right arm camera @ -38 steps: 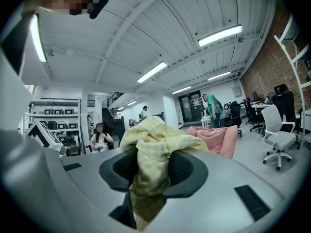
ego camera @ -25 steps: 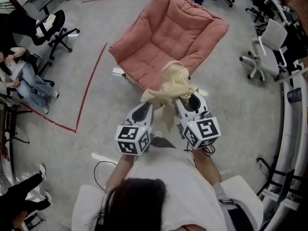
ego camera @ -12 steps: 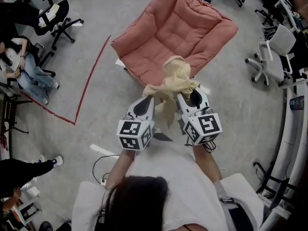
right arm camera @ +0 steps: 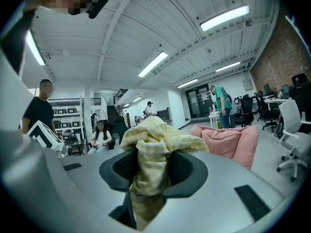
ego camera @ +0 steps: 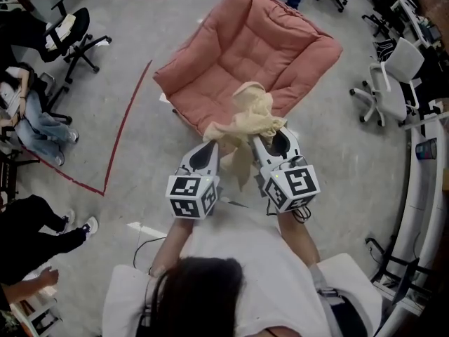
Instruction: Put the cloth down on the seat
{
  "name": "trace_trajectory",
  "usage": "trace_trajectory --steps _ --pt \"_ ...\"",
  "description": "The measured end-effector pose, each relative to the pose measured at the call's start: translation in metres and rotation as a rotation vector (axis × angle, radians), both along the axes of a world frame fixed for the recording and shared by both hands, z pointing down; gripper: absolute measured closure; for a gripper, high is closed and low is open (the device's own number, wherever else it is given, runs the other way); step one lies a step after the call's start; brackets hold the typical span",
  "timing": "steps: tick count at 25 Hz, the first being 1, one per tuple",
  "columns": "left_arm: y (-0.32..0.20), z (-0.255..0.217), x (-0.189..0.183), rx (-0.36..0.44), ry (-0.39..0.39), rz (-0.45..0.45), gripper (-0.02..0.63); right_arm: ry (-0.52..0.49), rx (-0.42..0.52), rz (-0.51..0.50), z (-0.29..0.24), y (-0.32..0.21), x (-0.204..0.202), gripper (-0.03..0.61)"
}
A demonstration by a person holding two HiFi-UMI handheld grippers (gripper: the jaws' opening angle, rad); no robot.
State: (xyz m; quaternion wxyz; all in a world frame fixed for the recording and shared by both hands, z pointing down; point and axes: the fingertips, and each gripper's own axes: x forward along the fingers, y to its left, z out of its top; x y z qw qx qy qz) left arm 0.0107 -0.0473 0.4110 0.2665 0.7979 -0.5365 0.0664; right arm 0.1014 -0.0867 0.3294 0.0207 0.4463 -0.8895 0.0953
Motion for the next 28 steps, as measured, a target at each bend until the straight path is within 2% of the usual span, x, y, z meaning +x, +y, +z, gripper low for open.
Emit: trace_trajectory --steps 11,17,22,26,28 --pt "-0.099 0.008 -0.047 -0.041 0.029 0.055 0.578 0.034 -0.042 0.058 0.006 -0.096 -0.041 0.425" --pt "-0.153 0.008 -0.078 -0.065 0.012 0.121 0.578 0.04 -0.071 0.139 0.014 -0.149 -0.06 0.425" --pt "-0.194 0.004 -0.097 -0.059 0.014 0.175 0.578 0.046 -0.055 0.185 0.008 -0.195 -0.075 0.425" --pt "-0.216 0.013 -0.105 -0.105 -0.014 0.165 0.578 0.046 -0.039 0.206 0.006 -0.226 -0.078 0.425" --pt "-0.22 0.016 -0.105 -0.114 -0.001 0.168 0.578 0.066 -0.051 0.2 0.01 -0.237 -0.079 0.425"
